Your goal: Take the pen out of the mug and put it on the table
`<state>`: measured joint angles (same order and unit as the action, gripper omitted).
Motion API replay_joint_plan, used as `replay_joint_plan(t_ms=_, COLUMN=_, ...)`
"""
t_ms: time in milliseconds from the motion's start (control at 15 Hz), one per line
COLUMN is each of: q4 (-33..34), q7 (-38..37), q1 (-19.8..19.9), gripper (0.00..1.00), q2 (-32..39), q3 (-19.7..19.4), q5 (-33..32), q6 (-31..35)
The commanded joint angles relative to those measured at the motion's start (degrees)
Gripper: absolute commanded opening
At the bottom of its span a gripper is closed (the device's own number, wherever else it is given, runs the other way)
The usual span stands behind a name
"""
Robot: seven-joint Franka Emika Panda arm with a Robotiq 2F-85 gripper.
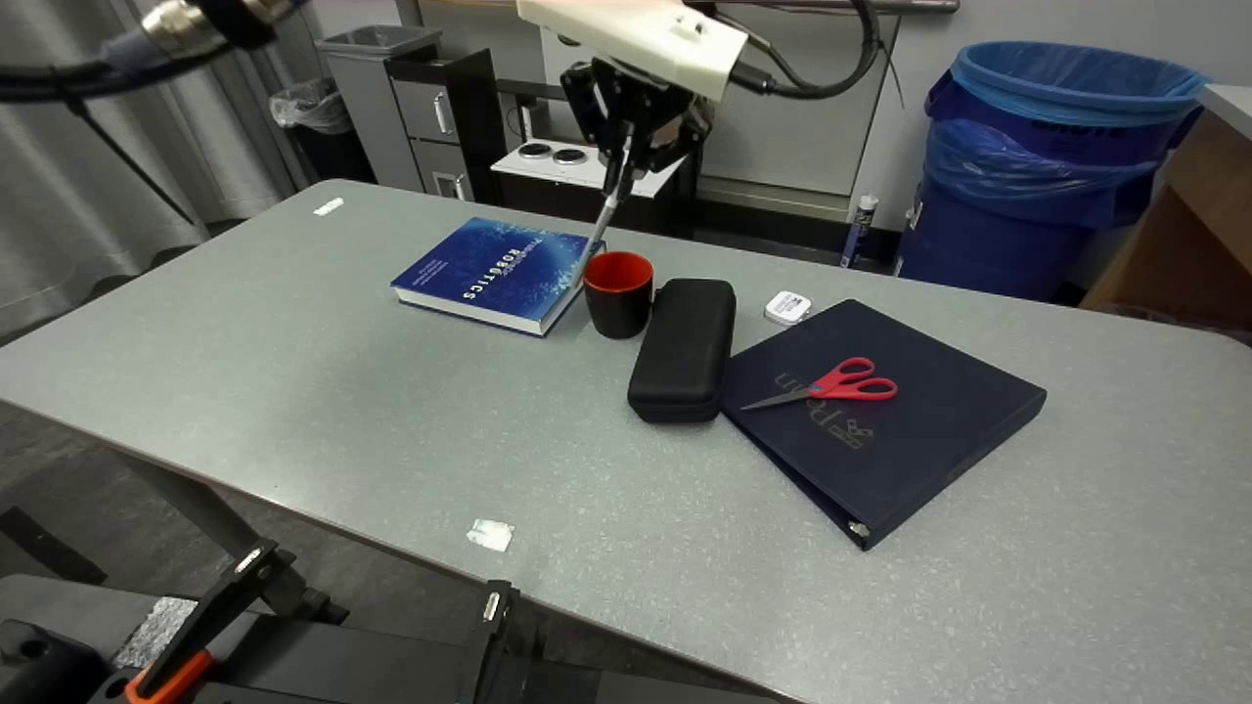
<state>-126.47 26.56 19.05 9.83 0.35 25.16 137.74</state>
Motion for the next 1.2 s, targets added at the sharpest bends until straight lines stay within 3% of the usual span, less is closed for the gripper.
replay_joint_plan(t_ms=0, q4=-5.7, q7=3.4, q1=-2.5, gripper=0.02, q2=-5.6, q3=-3.1, q5=-4.0, q6=-10.1)
replay_joint_plan(t_ms=67, q4=-5.7, q7=2.1, q1=-3.5, gripper=0.02, q2=-5.1, q3=-3.7, q5=-6.2, q6=-12.5)
replay_joint_plan(t_ms=467, q4=-0.2, q7=-14.9, q1=-10.1, gripper=0.02, q2=11.1, q3=-3.7, q5=-19.6, q6=-3.5)
replay_joint_plan(t_ms=800, q4=5.8, q7=-23.2, q1=-14.1, gripper=0.02, q2=21.2, q3=-4.0, q5=-23.5, q6=1.8)
replay_joint_plan(t_ms=867, q4=6.7, q7=-24.1, q1=-14.5, gripper=0.06, q2=22.3, q3=-4.1, q5=-23.7, q6=2.1)
replay_joint_plan(t_ms=933, q4=7.3, q7=-24.8, q1=-14.8, gripper=0.35, q2=22.9, q3=-4.3, q5=-23.9, q6=2.9)
replay_joint_plan(t_ms=1067, q4=7.7, q7=-25.4, q1=-15.1, gripper=0.36, q2=23.4, q3=-4.4, q5=-23.7, q6=4.5)
replay_joint_plan(t_ms=1133, q4=7.8, q7=-25.4, q1=-15.1, gripper=0.44, q2=23.4, q3=-4.4, q5=-23.5, q6=5.1)
